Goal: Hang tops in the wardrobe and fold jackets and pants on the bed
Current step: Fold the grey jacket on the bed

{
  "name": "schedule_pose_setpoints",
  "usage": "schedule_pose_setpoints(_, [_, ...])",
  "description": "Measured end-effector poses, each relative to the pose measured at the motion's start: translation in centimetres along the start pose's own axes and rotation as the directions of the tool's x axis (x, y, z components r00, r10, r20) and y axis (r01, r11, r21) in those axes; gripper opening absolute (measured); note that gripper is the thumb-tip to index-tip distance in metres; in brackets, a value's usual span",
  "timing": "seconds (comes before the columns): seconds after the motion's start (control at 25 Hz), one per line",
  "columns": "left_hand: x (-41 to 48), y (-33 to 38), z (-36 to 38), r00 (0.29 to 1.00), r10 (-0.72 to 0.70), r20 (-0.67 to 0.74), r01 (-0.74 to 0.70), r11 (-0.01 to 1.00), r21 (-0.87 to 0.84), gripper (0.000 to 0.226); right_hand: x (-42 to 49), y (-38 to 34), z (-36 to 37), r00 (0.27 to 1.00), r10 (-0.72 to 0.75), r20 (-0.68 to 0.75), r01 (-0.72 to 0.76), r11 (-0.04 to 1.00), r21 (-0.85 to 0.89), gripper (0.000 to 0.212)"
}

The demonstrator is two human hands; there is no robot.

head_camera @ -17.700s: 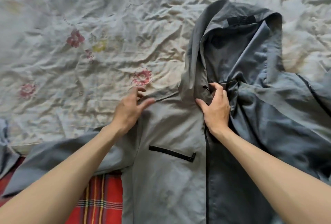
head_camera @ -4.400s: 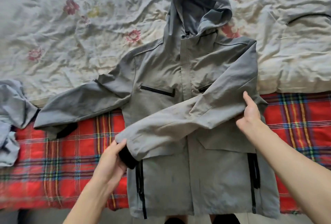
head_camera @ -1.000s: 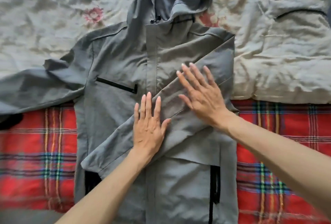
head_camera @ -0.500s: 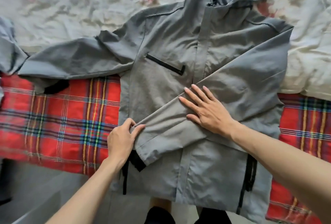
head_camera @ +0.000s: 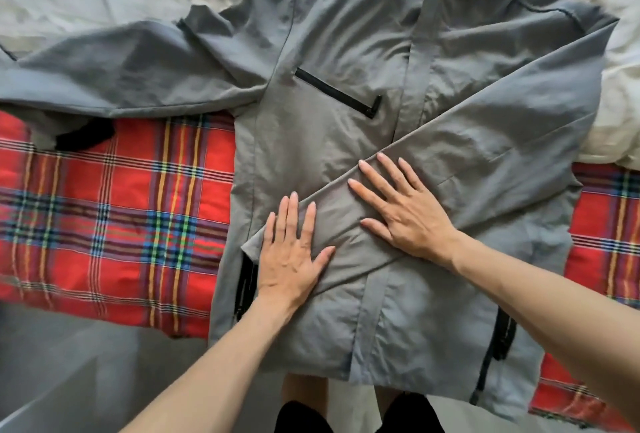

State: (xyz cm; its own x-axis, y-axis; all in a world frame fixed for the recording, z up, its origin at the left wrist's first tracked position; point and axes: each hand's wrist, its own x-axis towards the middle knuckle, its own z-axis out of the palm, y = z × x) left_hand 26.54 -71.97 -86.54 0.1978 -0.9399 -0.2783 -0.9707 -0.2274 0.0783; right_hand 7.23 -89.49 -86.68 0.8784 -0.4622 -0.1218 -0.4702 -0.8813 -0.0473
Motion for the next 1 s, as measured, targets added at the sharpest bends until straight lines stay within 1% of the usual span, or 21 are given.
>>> schedule_pose_setpoints(0.12, [-2.0,-2.3,-0.3,1.0,-0.026,0.017,0.026,0.999,0.018,0.083,-0.2,-0.5,-0.1,1.0,0.023,0.007,-0.024,1.0,0.007,0.066])
schedule_pose_setpoints(0.24, [-2.6,-3.7,-0.8,0.998,-0.003,0.063,0.002,1.0,0.015,0.082,-0.3,-1.0,-0.7,0.998,0.057,0.008,-0.057,0.998,0.008,0.065])
schedule_pose_setpoints(0.28, [-2.6,-3.9,-0.8,0.996,-0.001,0.087,-0.001,1.0,0.014,0.082,-0.3,-1.0,-0.7,0.998,0.053,0.016,-0.053,0.998,0.013,0.064])
schedule_pose_setpoints(0.36, [-2.7,-3.9,-1.3,0.993,-0.012,0.114,0.011,1.0,0.011,0.081,-0.5,-0.3,-0.9,0.999,-0.006,0.032,0.006,1.0,0.018,0.063])
schedule_pose_setpoints(0.44, [-3.0,-3.6,-2.4,0.997,-0.019,0.081,0.018,1.0,0.01,0.082,-1.5,2.3,-1.8,0.999,-0.039,0.002,0.039,0.999,0.002,0.06])
schedule_pose_setpoints(0.48, [-2.8,-3.2,-3.1,0.999,-0.02,0.036,0.02,1.0,-0.005,0.08,-2.3,4.3,-2.4,0.999,0.001,-0.032,-0.001,1.0,-0.015,0.059])
schedule_pose_setpoints(0.56, [-1.0,-0.9,-4.6,0.994,0.0,-0.109,-0.005,0.999,-0.052,0.075,-3.8,9.0,-3.8,0.979,0.166,-0.119,-0.171,0.985,-0.035,0.059])
schedule_pose_setpoints(0.6, [1.0,1.2,-5.2,0.985,0.028,-0.17,-0.042,0.996,-0.082,0.074,-4.4,11.3,-4.4,0.949,0.279,-0.144,-0.284,0.959,-0.013,0.06])
schedule_pose_setpoints(0.68, [6.0,7.1,-5.8,0.966,0.124,-0.225,-0.16,0.976,-0.147,0.075,-5.1,15.4,-4.6,0.865,0.49,-0.111,-0.487,0.872,0.056,0.065])
schedule_pose_setpoints(0.72, [8.2,9.8,-5.7,0.961,0.171,-0.216,-0.207,0.966,-0.155,0.076,-5.0,17.0,-4.3,0.832,0.549,-0.077,-0.545,0.835,0.073,0.068])
schedule_pose_setpoints(0.8, [11.3,13.4,-4.5,0.964,0.218,-0.152,-0.232,0.969,-0.087,0.08,-5.0,20.1,-3.3,0.817,0.575,-0.036,-0.573,0.817,0.055,0.074])
schedule_pose_setpoints(0.88, [12.2,14.0,-2.6,0.976,0.196,-0.093,-0.198,0.98,-0.017,0.082,-4.8,22.8,-2.8,0.807,0.591,-0.011,-0.59,0.807,0.021,0.078])
schedule_pose_setpoints(1.0, [12.3,13.7,-1.7,0.978,0.2,-0.059,-0.199,0.98,0.03,0.082,-4.2,25.2,-3.1,0.728,0.685,0.024,-0.685,0.727,0.045,0.08])
